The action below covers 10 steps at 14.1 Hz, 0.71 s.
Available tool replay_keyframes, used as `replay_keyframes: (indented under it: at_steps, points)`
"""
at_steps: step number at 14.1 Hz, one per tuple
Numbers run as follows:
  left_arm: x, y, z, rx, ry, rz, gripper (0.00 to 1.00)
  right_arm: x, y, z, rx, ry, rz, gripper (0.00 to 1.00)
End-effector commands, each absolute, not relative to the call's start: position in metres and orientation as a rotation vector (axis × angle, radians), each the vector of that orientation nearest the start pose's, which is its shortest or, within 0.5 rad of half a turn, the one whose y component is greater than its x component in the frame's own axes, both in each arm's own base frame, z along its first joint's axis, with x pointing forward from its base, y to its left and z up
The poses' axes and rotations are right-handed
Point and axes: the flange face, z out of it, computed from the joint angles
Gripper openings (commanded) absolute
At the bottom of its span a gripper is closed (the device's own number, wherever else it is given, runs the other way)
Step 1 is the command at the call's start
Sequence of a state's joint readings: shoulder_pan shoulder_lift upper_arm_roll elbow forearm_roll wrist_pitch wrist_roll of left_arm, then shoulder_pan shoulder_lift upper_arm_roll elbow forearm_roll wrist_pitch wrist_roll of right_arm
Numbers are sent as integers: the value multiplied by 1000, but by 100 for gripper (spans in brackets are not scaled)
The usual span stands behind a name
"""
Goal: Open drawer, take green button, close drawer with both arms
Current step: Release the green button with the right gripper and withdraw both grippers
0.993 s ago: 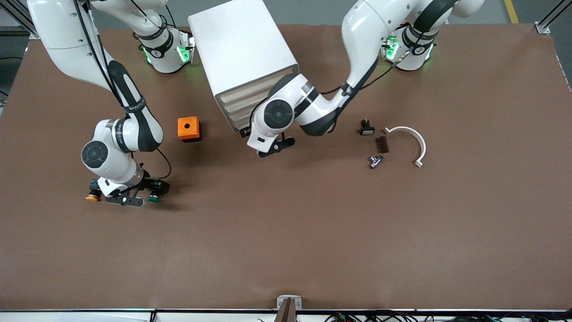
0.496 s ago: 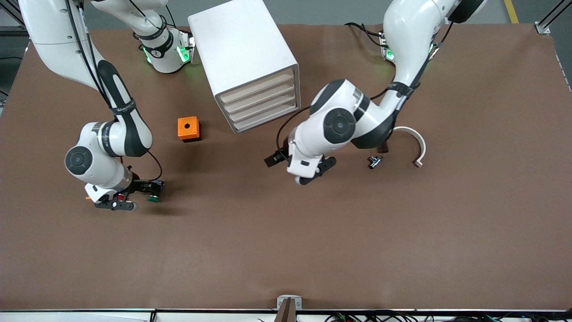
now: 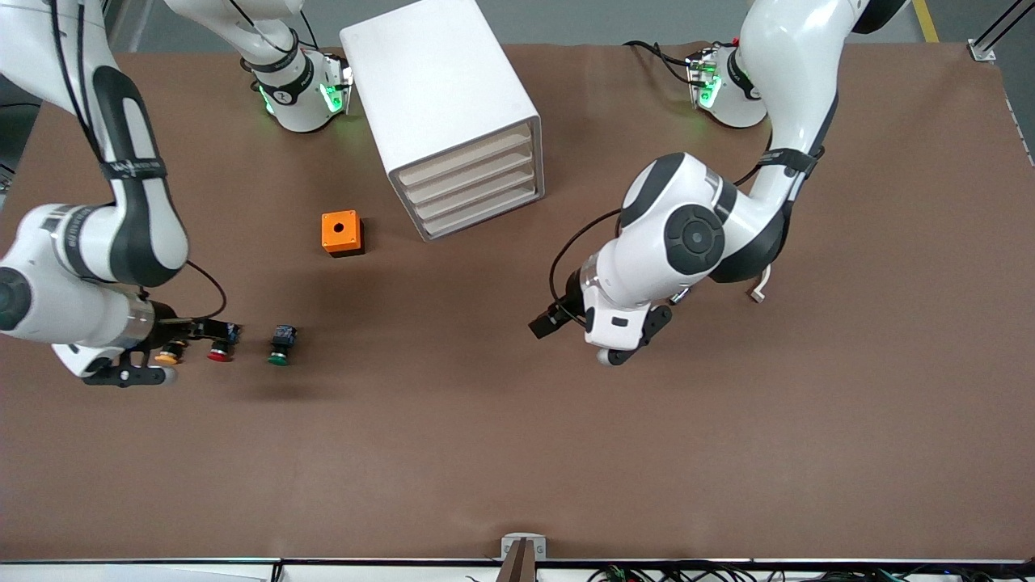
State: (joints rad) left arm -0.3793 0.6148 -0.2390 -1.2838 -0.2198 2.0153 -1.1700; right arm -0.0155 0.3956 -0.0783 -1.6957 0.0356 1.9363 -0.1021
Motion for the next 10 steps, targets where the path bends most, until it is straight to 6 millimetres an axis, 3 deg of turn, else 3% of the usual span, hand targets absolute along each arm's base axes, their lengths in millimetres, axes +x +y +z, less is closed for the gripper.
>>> replay_keyframes:
  at_steps: [1, 3, 4, 7, 8, 10]
  points:
    - [624, -373, 444, -3224, -1147, 187, 100, 624, -57, 408, -3097, -21, 237, 100]
    - [626, -343, 470, -3168, -1078, 95, 100, 619, -59, 447, -3096, -54, 246, 100]
    - [627, -319, 483, -3158, -998, 104, 100, 618, -65, 463, -3088, -85, 270, 100]
    - [611, -274, 526, -3190, -622, 146, 100, 612, -82, 493, -3078, -45, 321, 100]
    - [606, -250, 541, -3182, -531, 178, 100, 608, -94, 515, -3080, -19, 294, 100]
    - [596, -208, 559, -3169, -387, 236, 100, 602, -101, 539, -3079, 5, 296, 100]
